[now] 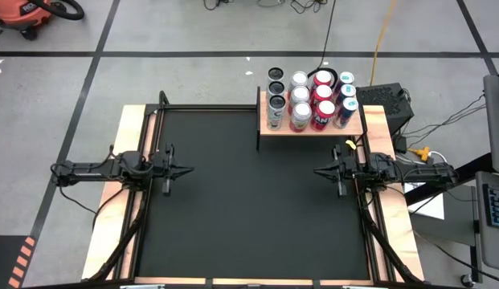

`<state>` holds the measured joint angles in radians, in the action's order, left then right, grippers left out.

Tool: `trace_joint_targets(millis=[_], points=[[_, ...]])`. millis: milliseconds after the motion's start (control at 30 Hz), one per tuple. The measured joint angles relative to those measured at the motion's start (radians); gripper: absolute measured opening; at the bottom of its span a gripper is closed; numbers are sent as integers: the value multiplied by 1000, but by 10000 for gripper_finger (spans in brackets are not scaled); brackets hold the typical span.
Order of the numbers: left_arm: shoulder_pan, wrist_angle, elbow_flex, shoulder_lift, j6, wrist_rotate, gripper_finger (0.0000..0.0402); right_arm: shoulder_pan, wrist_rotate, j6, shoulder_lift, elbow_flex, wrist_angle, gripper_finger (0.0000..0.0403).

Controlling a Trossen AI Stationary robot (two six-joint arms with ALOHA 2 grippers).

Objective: Place canned beverage on shelf
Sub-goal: Return to Home Position

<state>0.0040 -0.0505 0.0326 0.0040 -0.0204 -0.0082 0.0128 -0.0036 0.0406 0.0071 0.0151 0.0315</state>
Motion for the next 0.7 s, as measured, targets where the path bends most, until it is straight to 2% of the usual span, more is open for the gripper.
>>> trace_joint_targets(millis=[400, 700], points=[[0, -1, -1, 0, -23, 1, 0, 0, 2, 0, 0, 0, 0, 0], [0, -1, -1, 0, 28, 0, 0, 0, 2, 0, 0, 0, 1, 0]])
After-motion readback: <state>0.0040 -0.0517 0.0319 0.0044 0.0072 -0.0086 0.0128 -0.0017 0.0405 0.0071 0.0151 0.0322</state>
